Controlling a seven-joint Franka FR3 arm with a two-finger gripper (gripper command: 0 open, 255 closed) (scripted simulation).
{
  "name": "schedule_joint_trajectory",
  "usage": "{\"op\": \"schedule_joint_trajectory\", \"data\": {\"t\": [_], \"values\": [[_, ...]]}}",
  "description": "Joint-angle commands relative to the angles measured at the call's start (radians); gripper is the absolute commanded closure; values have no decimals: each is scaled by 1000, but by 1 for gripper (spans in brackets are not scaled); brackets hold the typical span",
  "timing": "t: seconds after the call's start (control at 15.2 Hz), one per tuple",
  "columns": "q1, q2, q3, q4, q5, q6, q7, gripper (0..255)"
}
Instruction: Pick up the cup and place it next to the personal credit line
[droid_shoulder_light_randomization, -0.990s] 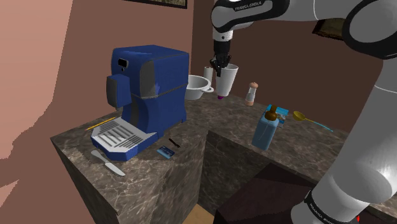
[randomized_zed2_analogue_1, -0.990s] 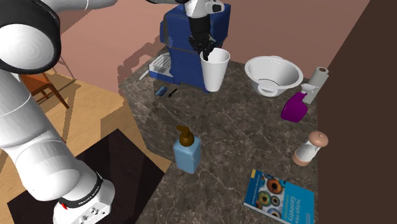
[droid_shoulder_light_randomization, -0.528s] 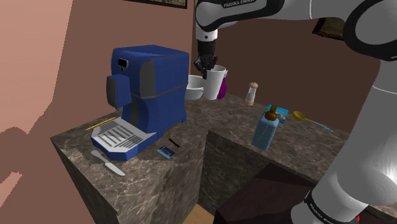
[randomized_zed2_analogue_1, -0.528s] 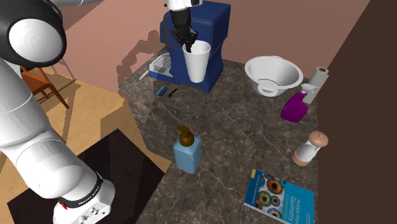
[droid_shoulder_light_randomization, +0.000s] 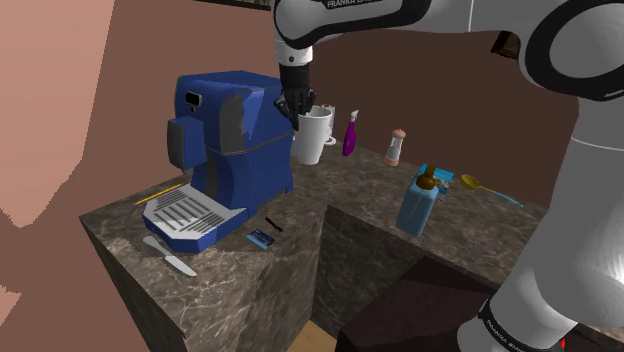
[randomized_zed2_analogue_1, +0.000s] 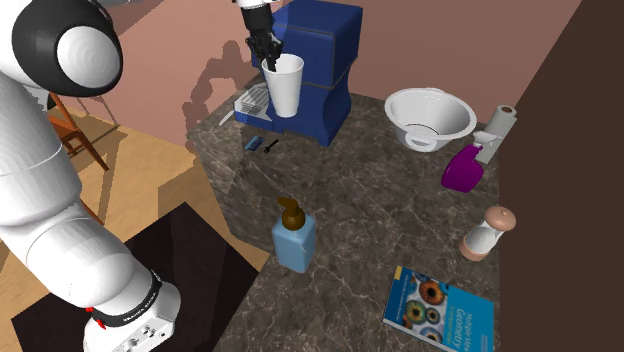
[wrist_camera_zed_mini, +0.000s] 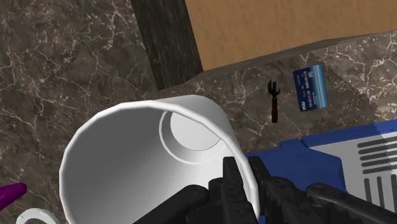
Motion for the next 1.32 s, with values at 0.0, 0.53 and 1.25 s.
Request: {"op": "schedule_joint_trajectory", "data": {"t": [0.0, 0.53, 1.25], "values": [[9, 12, 5, -8, -3, 18, 18, 255], [5, 14, 3, -112, -7, 123, 33, 255], [4, 40, 0, -225, -19, 260, 56, 255]]}}
